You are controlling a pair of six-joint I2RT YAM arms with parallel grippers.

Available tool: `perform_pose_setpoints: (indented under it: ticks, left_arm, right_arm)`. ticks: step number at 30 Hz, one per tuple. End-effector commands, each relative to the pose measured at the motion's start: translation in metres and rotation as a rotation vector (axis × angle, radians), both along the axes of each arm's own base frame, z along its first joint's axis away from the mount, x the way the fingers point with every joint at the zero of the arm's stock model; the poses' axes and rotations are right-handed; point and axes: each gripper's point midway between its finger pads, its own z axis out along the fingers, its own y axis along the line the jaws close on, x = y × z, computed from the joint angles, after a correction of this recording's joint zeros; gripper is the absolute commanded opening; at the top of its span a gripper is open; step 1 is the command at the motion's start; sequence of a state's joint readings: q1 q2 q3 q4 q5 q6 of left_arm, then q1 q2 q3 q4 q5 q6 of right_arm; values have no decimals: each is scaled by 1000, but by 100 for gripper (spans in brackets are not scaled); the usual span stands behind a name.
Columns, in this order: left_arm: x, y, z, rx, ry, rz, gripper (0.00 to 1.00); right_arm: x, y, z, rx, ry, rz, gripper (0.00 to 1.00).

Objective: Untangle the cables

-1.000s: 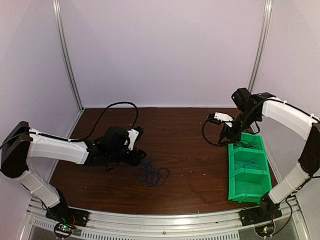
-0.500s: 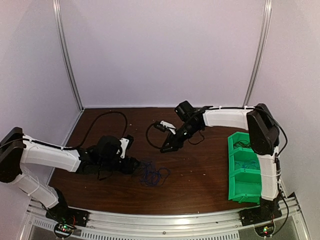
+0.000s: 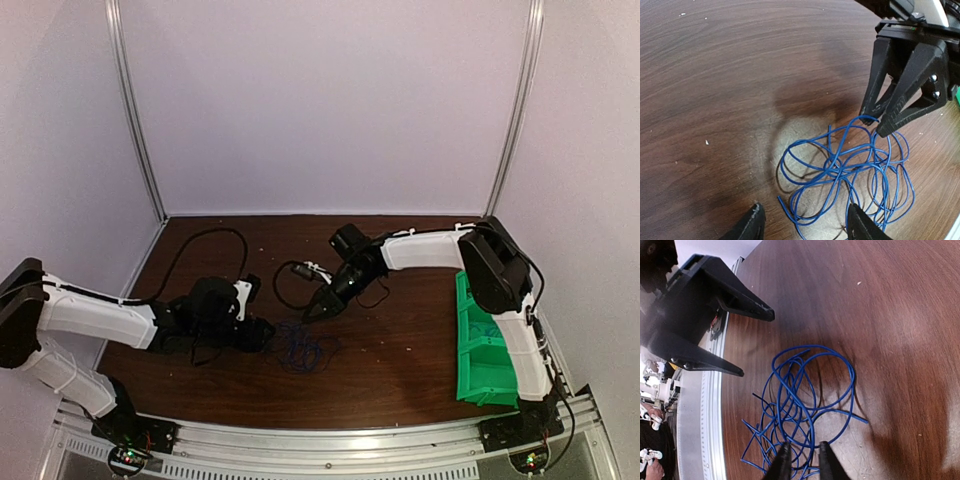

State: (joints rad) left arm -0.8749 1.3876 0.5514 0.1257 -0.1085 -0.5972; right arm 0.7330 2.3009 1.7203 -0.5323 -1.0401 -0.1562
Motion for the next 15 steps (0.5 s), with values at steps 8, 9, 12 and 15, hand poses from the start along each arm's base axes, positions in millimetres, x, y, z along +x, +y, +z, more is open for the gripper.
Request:
perform_pose_setpoints:
  ticks: [8,9,12,15]
  left_arm:
    - [12,-24,46,-128,-156,-74,56]
    - [14,-26,60,-158,-204,-84,56]
    - [18,-28,100,-225,-369,-111,58]
    - [21,-45,130,-274,-483,-179,59]
  right_arm:
    - [-3,10,68,128,-69,50,0]
    - [-6,9,80,147,-84,60,0]
    - [-12,6,111,196,-113,79,0]
    - [-16,4,139,232,-160,89,0]
